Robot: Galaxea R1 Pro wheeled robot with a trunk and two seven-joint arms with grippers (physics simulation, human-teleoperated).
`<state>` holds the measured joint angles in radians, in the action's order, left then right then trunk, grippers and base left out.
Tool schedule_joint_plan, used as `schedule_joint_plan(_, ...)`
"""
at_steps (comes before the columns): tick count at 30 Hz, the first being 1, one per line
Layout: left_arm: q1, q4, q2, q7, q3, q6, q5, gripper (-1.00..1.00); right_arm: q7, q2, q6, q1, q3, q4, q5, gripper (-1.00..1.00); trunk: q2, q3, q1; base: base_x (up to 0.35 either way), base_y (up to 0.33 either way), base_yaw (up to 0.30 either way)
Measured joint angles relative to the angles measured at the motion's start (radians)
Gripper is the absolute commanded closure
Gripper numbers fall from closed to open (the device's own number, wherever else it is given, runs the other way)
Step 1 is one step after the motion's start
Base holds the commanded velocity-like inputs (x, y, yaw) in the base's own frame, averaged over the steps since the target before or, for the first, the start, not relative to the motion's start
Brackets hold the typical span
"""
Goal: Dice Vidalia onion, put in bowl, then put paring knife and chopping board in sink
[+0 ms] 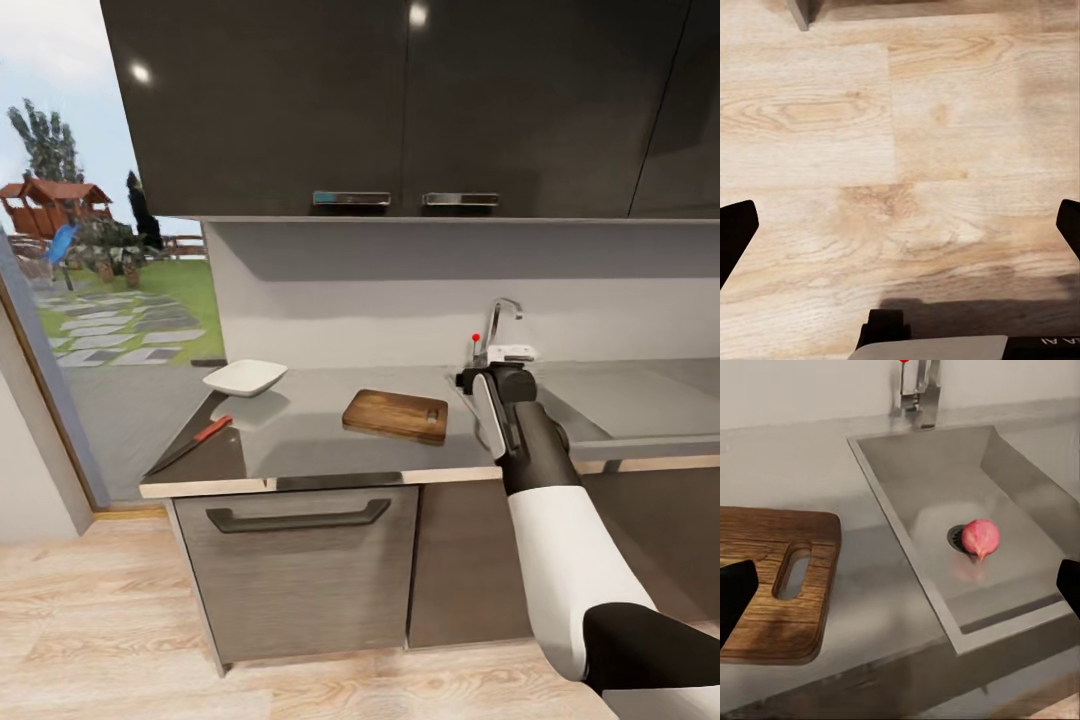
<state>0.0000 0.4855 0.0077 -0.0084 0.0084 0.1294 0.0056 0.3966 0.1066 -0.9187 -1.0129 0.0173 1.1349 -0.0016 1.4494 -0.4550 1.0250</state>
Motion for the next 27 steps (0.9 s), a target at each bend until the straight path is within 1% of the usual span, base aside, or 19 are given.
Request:
schedule_joint_plan(10,0.0,0.0,0.0,0.0,0.0,-0.001,0.0,-1.0,-0.001,0.003,0.021,0.0,-0.002,-0.11,-0.004,-1.0,0.0,0.0,0.0,0.003,-0.002,0.0)
schedule_joint_plan(16,0.0,0.0,0.0,0.0,0.0,-0.001,0.0,-1.0,-0.002,0.004,0.031,0.0,-0.003,-0.126,-0.004,-1.0,0.0,0.0,0.0,0.019,0.0,0.0)
schedule_joint_plan(21,0.0,0.0,0.0,0.0,0.0,-0.001,0.0,-1.0,-0.002,0.005,0.034,0.0,-0.003,-0.128,-0.004,-1.0,0.0,0.0,0.0,0.147,0.0,0.0)
schedule_joint_plan(27,0.0,-0.001,0.0,0.0,0.0,-0.001,0.0,-1.0,-0.002,0.005,0.034,0.0,-0.003,-0.129,-0.004,-1.0,0.0,0.0,0.0,0.247,0.0,0.0)
